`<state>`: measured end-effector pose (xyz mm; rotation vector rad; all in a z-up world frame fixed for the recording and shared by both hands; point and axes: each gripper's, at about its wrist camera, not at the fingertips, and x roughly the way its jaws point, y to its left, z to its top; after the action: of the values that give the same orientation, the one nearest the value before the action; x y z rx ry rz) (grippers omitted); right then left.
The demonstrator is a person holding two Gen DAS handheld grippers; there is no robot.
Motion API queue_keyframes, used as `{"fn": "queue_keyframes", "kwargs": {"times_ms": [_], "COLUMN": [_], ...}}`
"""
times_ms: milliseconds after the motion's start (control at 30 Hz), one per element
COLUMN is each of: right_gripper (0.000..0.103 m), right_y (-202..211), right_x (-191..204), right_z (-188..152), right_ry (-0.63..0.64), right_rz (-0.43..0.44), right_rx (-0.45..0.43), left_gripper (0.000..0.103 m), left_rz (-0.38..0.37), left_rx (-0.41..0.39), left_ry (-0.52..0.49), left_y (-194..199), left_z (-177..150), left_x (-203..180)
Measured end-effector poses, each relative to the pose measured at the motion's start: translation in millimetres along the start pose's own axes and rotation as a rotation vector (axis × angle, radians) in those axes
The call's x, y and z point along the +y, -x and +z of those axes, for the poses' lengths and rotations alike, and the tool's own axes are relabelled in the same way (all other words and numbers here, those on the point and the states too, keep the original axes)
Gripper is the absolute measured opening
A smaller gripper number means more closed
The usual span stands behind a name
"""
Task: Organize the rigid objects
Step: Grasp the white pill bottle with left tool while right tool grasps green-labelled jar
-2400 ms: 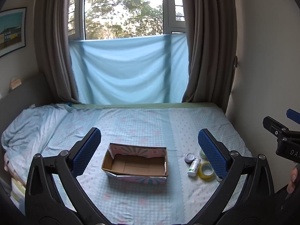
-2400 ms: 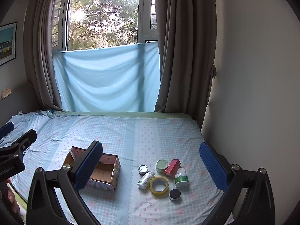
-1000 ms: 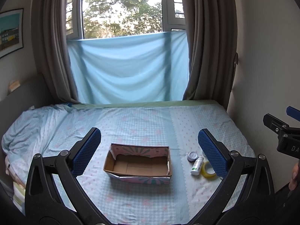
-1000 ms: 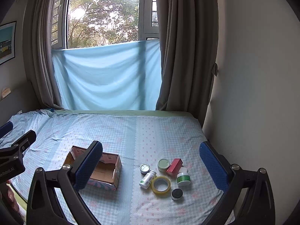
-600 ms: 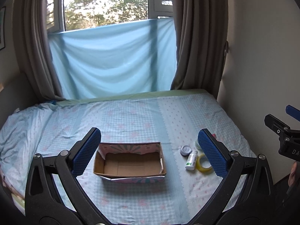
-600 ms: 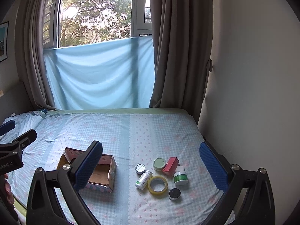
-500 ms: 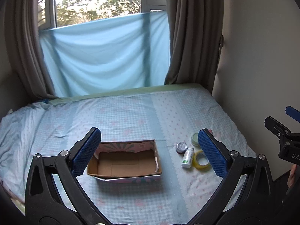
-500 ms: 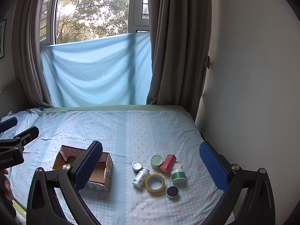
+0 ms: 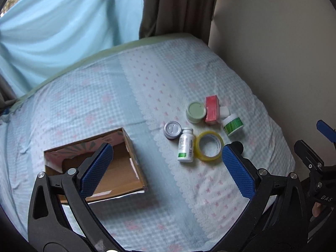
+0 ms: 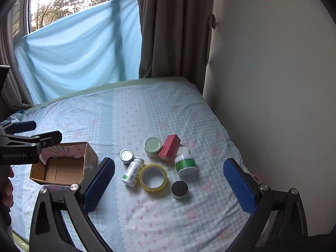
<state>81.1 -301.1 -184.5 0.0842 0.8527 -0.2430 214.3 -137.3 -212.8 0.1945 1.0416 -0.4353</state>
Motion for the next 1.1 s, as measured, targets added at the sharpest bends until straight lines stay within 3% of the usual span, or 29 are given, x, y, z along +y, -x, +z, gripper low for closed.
{"fn": "queue_keyframes", "kwargs": {"times_ms": [333, 533, 733, 967, 1033, 1100], "right_gripper": [0.103, 0.103, 0.103, 0.102, 0.095, 0.089], "right_y": [-125, -204, -266, -305, -316, -326], "right_x": [-48, -70, -72, -70, -69, -68], "right_z": [-12, -18, -25, -30, -32, -35], "right_ry": [-0.069, -0.056, -0.022, 0.010, 0.014, 0.017], "right_rz": [-0.027, -0.013, 0.028, 0.056, 0.071, 0.082], "right_rx": [0.162, 0.271, 0.377, 0.487, 0.525, 0.572], "left_gripper": [0.103, 0.103, 0.103, 0.103, 0.102, 0.095], "left_rz": [-0.017, 0.005, 0.019, -0.014, -0.023, -0.039], "left_rx": [0.296, 0.459, 0.552, 0.601, 0.615, 0.635], "left_ry": [-0.068, -0.139, -0.191, -0.229, -0.227, -0.208], "left_y": [-164, -241, -282, -305, -310, -319], "left_z": [-5, -17, -30, -34, -34, -37], "left_x": [-22, -32, -36, -47, -48, -49]}}
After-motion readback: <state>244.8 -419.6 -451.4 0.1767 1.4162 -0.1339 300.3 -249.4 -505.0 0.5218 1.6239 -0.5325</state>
